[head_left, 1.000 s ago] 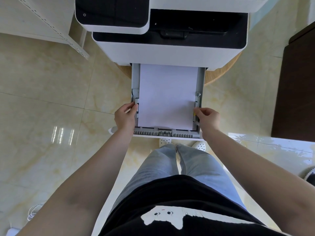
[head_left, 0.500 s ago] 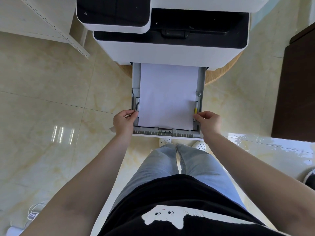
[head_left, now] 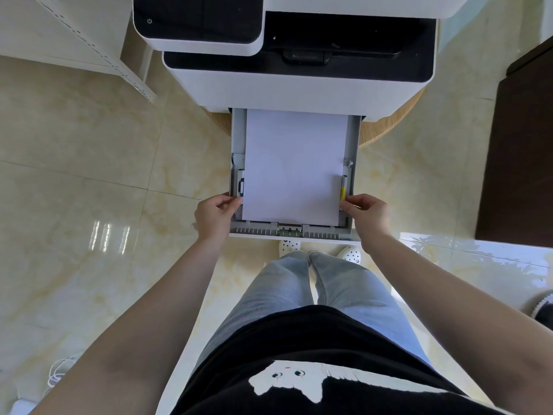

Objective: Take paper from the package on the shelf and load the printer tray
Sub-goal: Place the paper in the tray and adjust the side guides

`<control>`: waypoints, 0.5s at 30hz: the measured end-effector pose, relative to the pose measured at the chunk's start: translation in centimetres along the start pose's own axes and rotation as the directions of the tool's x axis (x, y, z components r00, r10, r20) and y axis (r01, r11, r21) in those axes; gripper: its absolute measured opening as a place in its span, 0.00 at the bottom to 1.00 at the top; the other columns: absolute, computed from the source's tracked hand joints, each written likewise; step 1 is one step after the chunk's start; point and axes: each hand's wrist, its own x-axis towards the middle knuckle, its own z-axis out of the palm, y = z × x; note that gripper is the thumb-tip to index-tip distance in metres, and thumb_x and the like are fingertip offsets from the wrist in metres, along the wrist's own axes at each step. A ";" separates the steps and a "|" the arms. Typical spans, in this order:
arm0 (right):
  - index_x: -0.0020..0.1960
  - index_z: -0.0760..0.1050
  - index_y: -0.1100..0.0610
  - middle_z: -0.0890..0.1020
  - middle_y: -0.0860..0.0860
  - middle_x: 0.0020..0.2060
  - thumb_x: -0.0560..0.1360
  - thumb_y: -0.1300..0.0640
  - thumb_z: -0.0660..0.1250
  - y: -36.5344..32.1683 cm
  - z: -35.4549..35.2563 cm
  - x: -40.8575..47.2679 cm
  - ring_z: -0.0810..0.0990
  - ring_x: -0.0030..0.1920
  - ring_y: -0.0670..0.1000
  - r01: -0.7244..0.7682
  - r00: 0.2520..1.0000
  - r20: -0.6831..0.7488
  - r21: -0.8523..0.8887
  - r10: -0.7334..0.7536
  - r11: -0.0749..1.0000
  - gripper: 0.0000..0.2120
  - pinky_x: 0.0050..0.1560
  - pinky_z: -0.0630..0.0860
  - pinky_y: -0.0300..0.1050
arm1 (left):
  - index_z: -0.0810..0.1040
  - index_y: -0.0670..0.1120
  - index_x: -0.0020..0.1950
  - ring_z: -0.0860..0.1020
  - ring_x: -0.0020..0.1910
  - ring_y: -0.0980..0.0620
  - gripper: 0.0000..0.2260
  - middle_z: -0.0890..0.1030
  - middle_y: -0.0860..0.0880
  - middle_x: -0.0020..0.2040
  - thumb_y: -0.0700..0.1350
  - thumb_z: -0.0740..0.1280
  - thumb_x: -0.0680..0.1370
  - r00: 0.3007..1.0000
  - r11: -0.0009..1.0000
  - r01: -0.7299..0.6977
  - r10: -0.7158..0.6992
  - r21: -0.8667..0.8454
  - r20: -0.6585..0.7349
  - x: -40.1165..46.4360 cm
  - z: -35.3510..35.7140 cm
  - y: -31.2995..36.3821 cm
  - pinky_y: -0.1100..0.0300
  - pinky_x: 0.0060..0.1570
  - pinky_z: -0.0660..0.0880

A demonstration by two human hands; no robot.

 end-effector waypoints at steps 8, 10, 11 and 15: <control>0.35 0.80 0.51 0.84 0.53 0.39 0.68 0.63 0.74 0.1 0.8 0.0 0.79 0.41 0.54 -0.027 0.998 -0.056 0.035 0.029 0.999 0.09 0.51 0.78 0.51 | 0.85 0.44 0.45 0.79 0.38 0.53 0.08 0.84 0.49 0.39 0.48 0.74 0.72 0.997 0.997 0.071 -0.071 -0.033 -0.014 0.1 0.5 0.1 0.62 0.40 0.73; 0.35 0.80 0.51 0.84 0.53 0.40 0.68 0.63 0.74 0.1 0.8 0.0 0.80 0.41 0.54 -0.024 0.998 -0.053 0.028 0.025 0.999 0.09 0.52 0.78 0.51 | 0.85 0.44 0.46 0.79 0.39 0.52 0.09 0.84 0.49 0.40 0.48 0.74 0.72 0.997 0.996 0.077 -0.078 -0.038 -0.013 0.1 0.5 0.2 0.61 0.42 0.73; 0.35 0.80 0.51 0.84 0.53 0.40 0.68 0.63 0.74 0.2 0.8 0.0 0.80 0.41 0.54 -0.018 0.999 -0.050 0.022 0.019 1.000 0.08 0.52 0.78 0.51 | 0.85 0.44 0.46 0.79 0.40 0.51 0.09 0.84 0.49 0.40 0.49 0.74 0.72 0.997 0.996 0.079 -0.080 -0.036 -0.012 0.1 0.4 0.3 0.60 0.43 0.74; 0.37 0.80 0.49 0.84 0.52 0.41 0.69 0.61 0.73 0.3 0.4 0.0 0.81 0.43 0.54 0.008 1.000 -0.018 -0.018 -0.008 1.000 0.07 0.50 0.79 0.48 | 0.84 0.43 0.47 0.79 0.42 0.52 0.10 0.84 0.49 0.43 0.49 0.73 0.73 0.999 0.999 0.044 -0.045 0.006 0.012 0.0 0.2 0.3 0.62 0.42 0.73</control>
